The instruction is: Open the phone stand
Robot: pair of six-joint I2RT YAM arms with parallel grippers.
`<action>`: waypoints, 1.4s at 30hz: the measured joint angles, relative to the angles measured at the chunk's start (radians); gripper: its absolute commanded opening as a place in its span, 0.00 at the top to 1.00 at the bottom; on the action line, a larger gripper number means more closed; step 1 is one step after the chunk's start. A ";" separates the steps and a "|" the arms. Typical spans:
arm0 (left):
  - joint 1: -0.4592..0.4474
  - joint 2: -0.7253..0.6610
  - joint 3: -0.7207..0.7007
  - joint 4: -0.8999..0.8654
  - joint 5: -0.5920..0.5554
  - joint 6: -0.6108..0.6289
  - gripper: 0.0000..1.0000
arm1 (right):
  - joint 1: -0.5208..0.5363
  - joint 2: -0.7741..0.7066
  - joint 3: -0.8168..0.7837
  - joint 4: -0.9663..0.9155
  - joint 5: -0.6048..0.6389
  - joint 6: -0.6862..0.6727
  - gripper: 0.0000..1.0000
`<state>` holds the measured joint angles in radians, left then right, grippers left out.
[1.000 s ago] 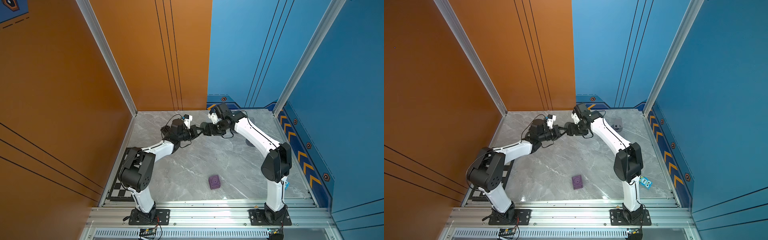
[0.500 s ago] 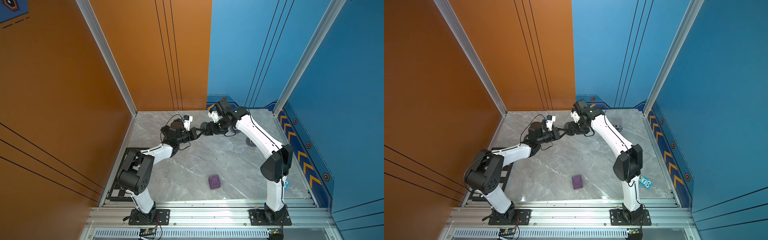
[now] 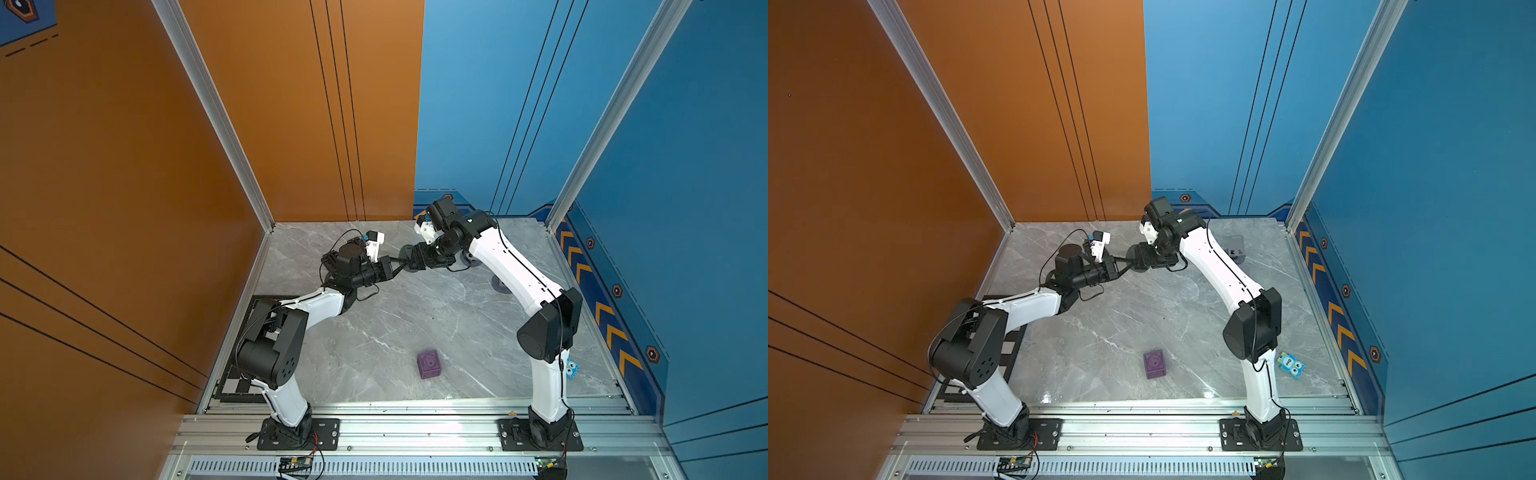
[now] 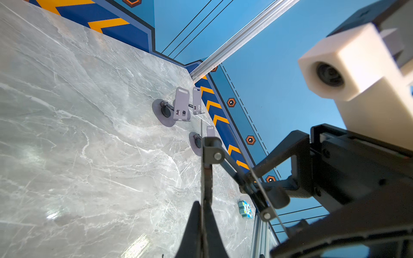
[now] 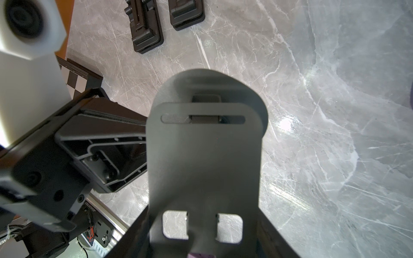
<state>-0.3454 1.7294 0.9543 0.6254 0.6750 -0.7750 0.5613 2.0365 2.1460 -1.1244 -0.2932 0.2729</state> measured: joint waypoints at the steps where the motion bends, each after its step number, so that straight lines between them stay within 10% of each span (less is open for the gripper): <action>1: 0.002 -0.002 0.002 -0.008 0.000 0.000 1.00 | 0.001 0.005 0.006 0.000 0.000 0.000 0.64; 21: 0.044 -0.084 -0.025 -0.202 -0.039 -0.034 1.00 | 0.021 0.015 0.126 0.047 -0.019 -0.012 0.00; 42: 0.013 -0.204 -0.009 -0.470 -0.055 0.123 1.00 | 0.045 0.154 0.169 0.059 0.009 -0.015 0.18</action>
<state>-0.3328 1.5249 0.9451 0.1551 0.6201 -0.6518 0.6060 2.1906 2.3146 -1.0657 -0.2840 0.2581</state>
